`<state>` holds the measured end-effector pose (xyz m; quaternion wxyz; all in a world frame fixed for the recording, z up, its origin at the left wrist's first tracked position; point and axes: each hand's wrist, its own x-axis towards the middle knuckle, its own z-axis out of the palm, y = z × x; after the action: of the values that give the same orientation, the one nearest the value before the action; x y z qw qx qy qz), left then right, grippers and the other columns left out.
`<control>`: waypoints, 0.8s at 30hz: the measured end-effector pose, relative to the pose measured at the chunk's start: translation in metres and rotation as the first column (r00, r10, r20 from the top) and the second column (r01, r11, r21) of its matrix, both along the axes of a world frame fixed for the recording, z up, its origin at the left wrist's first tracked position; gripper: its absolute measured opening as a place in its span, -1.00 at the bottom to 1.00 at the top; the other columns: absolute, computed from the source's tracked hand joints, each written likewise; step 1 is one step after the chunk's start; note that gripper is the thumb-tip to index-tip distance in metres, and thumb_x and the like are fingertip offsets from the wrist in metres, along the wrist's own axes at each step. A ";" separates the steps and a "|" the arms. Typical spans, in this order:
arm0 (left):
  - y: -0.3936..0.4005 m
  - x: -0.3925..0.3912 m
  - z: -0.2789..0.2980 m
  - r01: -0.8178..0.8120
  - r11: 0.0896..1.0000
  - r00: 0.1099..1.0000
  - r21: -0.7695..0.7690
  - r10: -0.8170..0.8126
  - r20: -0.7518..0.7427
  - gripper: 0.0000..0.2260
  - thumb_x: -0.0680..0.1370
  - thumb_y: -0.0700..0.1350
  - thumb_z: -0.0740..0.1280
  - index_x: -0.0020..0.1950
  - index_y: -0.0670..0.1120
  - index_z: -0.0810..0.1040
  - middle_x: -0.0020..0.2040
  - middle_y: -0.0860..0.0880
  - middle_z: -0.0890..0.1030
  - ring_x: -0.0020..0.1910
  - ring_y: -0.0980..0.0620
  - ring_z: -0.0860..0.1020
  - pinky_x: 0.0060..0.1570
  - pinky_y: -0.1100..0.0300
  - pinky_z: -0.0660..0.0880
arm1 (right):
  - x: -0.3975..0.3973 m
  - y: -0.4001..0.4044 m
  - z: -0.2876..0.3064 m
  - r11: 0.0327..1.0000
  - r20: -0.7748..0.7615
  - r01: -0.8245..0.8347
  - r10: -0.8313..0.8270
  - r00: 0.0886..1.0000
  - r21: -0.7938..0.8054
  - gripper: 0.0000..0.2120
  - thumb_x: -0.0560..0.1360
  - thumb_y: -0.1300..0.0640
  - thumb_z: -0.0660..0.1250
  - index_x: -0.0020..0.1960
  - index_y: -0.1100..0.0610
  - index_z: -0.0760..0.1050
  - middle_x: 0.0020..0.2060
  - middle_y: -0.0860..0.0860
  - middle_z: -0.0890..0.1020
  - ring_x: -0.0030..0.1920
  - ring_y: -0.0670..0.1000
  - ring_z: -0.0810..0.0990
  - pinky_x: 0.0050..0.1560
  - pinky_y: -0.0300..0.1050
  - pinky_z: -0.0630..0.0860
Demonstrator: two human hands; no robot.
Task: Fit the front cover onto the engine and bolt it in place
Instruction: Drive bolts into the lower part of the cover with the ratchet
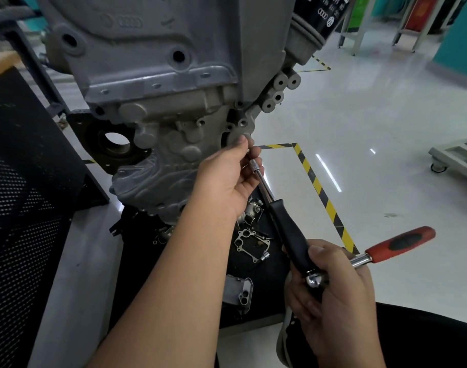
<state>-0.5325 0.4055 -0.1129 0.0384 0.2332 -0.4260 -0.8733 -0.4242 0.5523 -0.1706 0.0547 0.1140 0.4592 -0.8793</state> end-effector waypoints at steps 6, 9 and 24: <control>-0.001 -0.006 -0.004 -0.011 1.000 0.997 -0.018 0.012 0.077 -0.88 0.59 -0.14 0.43 -0.11 -0.14 0.61 -0.41 -0.02 0.61 -0.49 0.12 0.52 -0.42 0.29 0.54 | 0.001 -0.004 0.000 0.985 -0.056 0.040 -0.031 0.998 0.170 -0.85 0.30 0.16 0.33 -0.27 0.26 0.57 -0.52 0.13 0.27 -0.60 -0.06 0.19 -0.44 -0.26 0.26; 0.003 -0.007 -0.006 -0.058 0.998 0.997 -0.022 0.059 0.052 -0.88 0.59 -0.15 0.45 -0.10 -0.17 0.59 -0.42 -0.03 0.61 -0.51 0.12 0.53 -0.44 0.29 0.54 | 0.001 -0.007 -0.002 0.975 -0.075 0.025 -0.009 0.997 0.220 -0.78 0.35 0.10 0.45 -0.34 0.23 0.53 -0.56 0.10 0.24 -0.60 -0.06 0.20 -0.47 -0.24 0.23; 0.007 -0.014 -0.009 -0.130 0.974 0.991 0.184 0.123 0.045 -0.83 0.64 -0.22 0.33 -0.14 -0.22 0.58 -0.28 -0.09 0.64 -0.39 0.08 0.57 -0.42 0.28 0.56 | -0.008 -0.031 0.008 0.963 -0.050 0.055 -0.043 0.998 0.263 -0.64 0.44 0.06 0.56 -0.44 0.12 0.51 -0.58 0.01 0.36 -0.62 -0.01 0.26 -0.49 -0.25 0.28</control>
<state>-0.5463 0.4130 -0.1217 0.0648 0.2771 -0.3273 -0.9010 -0.4324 0.5216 -0.1627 0.0071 0.1125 0.5702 -0.8137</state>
